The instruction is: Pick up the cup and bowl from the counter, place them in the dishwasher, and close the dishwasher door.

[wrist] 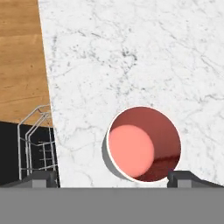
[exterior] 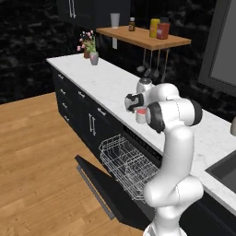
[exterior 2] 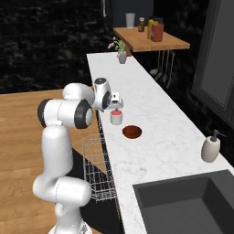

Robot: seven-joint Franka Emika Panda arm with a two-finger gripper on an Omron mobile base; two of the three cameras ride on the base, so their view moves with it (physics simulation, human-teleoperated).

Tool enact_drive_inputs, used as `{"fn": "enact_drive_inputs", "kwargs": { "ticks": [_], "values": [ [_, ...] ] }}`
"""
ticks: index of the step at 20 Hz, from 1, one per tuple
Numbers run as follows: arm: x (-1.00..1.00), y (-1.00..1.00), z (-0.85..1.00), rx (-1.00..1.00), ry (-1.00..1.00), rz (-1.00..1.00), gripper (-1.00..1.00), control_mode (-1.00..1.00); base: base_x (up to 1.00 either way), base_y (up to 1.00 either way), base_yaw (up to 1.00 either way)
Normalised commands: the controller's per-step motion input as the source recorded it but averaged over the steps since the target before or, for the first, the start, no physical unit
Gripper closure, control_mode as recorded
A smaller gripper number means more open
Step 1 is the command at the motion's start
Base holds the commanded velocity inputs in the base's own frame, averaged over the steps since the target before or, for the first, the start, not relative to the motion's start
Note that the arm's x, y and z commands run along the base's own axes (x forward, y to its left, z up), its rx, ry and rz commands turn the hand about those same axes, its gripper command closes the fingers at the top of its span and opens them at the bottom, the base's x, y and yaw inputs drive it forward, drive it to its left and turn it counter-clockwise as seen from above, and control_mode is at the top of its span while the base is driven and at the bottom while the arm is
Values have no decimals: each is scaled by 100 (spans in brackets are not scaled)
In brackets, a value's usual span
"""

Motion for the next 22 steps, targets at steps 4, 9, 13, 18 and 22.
{"fn": "enact_drive_inputs", "kwargs": {
  "ticks": [4,9,13,18,22],
  "values": [
    [27,-6,-30,0,2,0,-100,-100,0,0,0],
    [16,0,-29,0,0,3,-100,-100,0,0,0],
    [5,0,-40,-1,1,6,-100,-100,0,0,0],
    [12,0,-43,0,0,8,100,-100,0,0,0],
    [0,-4,-28,0,0,7,100,-100,0,0,0]
  ]
}}
